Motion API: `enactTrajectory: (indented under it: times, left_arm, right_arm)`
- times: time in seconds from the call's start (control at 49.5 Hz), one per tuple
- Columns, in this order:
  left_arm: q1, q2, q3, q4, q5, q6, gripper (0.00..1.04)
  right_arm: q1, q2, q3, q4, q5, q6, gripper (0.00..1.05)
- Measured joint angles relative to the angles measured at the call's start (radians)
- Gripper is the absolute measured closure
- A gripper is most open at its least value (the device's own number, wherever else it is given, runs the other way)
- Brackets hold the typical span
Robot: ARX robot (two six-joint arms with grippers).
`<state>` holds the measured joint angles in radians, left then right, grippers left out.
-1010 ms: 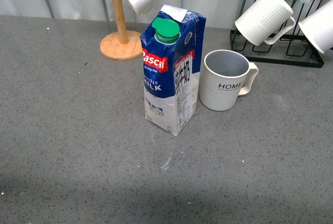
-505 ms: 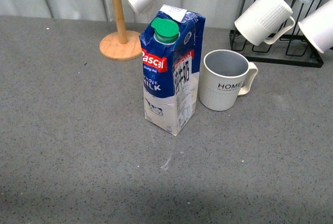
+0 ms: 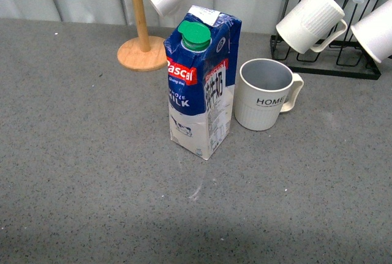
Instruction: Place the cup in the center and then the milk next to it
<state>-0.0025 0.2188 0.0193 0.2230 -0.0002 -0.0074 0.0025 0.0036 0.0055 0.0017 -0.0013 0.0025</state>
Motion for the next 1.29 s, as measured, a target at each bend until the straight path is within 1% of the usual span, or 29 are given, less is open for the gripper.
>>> enactTrajectory:
  times: [0.162, 0.182, 0.222, 0.263, 0.404, 0.465, 0.525, 0.545, 0.606, 0.626, 0.727, 0.768, 0.808, 0.828, 0.869, 0.909, 0.929, 1.01, 1.293]
  left_arm:
    - [0.0, -0.045, 0.0, -0.045, 0.0, 0.0, 1.01]
    - [0.0, -0.07, 0.0, -0.071, 0.0, 0.0, 1.01]
    - [0.0, -0.144, 0.0, -0.177, 0.001, 0.0, 1.01]
    - [0.0, -0.191, 0.0, -0.213, 0.0, 0.0, 1.01]
    - [0.0, -0.213, 0.0, -0.221, 0.0, 0.0, 1.0]
    - [0.0, -0.214, 0.0, -0.221, 0.0, 0.0, 0.86]
    - [0.0, -0.214, 0.0, -0.221, 0.0, 0.0, 0.75]
    - [0.0, -0.214, 0.0, -0.221, 0.0, 0.0, 0.74]
    - [0.0, -0.214, 0.0, -0.221, 0.0, 0.0, 0.63]
    - [0.0, -0.214, 0.0, -0.221, 0.0, 0.0, 0.61]
    - [0.0, -0.214, 0.0, -0.221, 0.0, 0.0, 0.45]
    - [0.0, -0.214, 0.0, -0.221, 0.0, 0.0, 0.4]
    - [0.0, -0.214, 0.0, -0.221, 0.0, 0.0, 0.29]
    - [0.0, -0.214, 0.0, -0.221, 0.0, 0.0, 0.26]
    - [0.0, -0.214, 0.0, -0.221, 0.0, 0.0, 0.14]
    - [0.0, -0.214, 0.0, -0.221, 0.0, 0.0, 0.09]
    - [0.0, -0.214, 0.0, -0.221, 0.0, 0.0, 0.05]
    - [0.0, -0.214, 0.0, -0.221, 0.0, 0.001, 0.07]
    - [0.0, -0.214, 0.0, -0.221, 0.0, 0.001, 0.06]
  right_arm:
    - [0.0, 0.0, 0.0, 0.0, 0.0, 0.0, 0.09]
    - [0.0, 0.0, 0.0, 0.0, 0.0, 0.0, 0.09]
    - [0.0, 0.0, 0.0, 0.0, 0.0, 0.0, 0.09]
    - [0.0, 0.0, 0.0, 0.0, 0.0, 0.0, 0.09]
    - [0.0, 0.0, 0.0, 0.0, 0.0, 0.0, 0.09]
    - [0.0, 0.0, 0.0, 0.0, 0.0, 0.0, 0.09]
    - [0.0, 0.0, 0.0, 0.0, 0.0, 0.0, 0.09]
    - [0.0, 0.0, 0.0, 0.0, 0.0, 0.0, 0.09]
    - [0.0, 0.0, 0.0, 0.0, 0.0, 0.0, 0.09]
    - [0.0, 0.0, 0.0, 0.0, 0.0, 0.0, 0.09]
    - [0.0, 0.0, 0.0, 0.0, 0.0, 0.0, 0.09]
    - [0.0, 0.0, 0.0, 0.0, 0.0, 0.0, 0.09]
    - [0.0, 0.0, 0.0, 0.0, 0.0, 0.0, 0.09]
    - [0.0, 0.0, 0.0, 0.0, 0.0, 0.0, 0.09]
    - [0.0, 0.0, 0.0, 0.0, 0.0, 0.0, 0.09]
    - [0.0, 0.0, 0.0, 0.0, 0.0, 0.0, 0.09]
    - [0.0, 0.0, 0.0, 0.0, 0.0, 0.0, 0.09]
    - [0.0, 0.0, 0.0, 0.0, 0.0, 0.0, 0.09]
    - [0.0, 0.0, 0.0, 0.0, 0.0, 0.0, 0.09]
